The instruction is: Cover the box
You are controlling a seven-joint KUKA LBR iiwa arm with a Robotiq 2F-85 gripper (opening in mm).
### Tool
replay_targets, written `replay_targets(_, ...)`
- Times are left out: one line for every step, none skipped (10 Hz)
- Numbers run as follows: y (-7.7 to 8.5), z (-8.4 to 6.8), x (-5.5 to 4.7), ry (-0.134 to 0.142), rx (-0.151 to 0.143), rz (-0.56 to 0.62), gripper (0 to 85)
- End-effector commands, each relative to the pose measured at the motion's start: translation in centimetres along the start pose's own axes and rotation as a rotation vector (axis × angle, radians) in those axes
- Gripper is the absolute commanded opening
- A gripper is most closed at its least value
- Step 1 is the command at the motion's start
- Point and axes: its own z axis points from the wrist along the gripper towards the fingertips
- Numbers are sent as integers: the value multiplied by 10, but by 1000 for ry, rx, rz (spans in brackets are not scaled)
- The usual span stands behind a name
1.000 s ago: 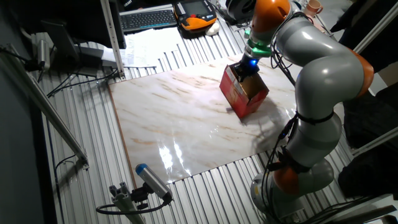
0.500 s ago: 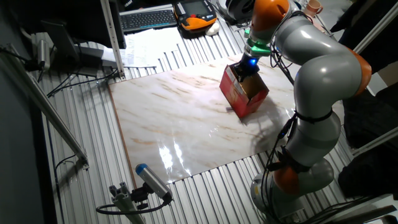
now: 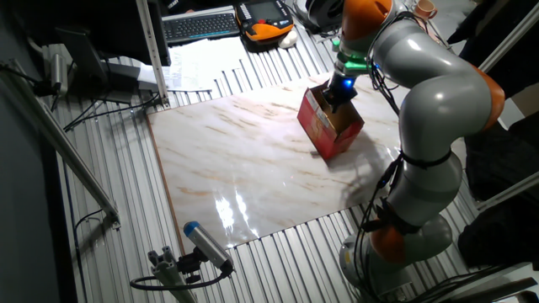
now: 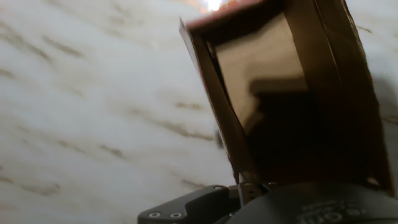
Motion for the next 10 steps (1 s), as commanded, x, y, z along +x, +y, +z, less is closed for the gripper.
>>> replay_targets(-6,2,5,-1,26,-21,0)
replay_targets(-12,6,10,-4,48,-41,0)
replay_targets(-20,12,13,-7,67,-63,0)
replay_targets(-29,19,17,-20,65,-77,0)
replay_targets(-36,23,19,-19,64,-89,0)
replay_targets(-39,22,22,-13,63,-90,0)
replay_targets(-40,20,26,-7,66,-90,0)
replay_targets(-43,18,32,-4,82,-97,0)
replay_targets(-47,18,36,-3,88,-106,0)
replay_targets(-54,22,37,-7,89,-120,0)
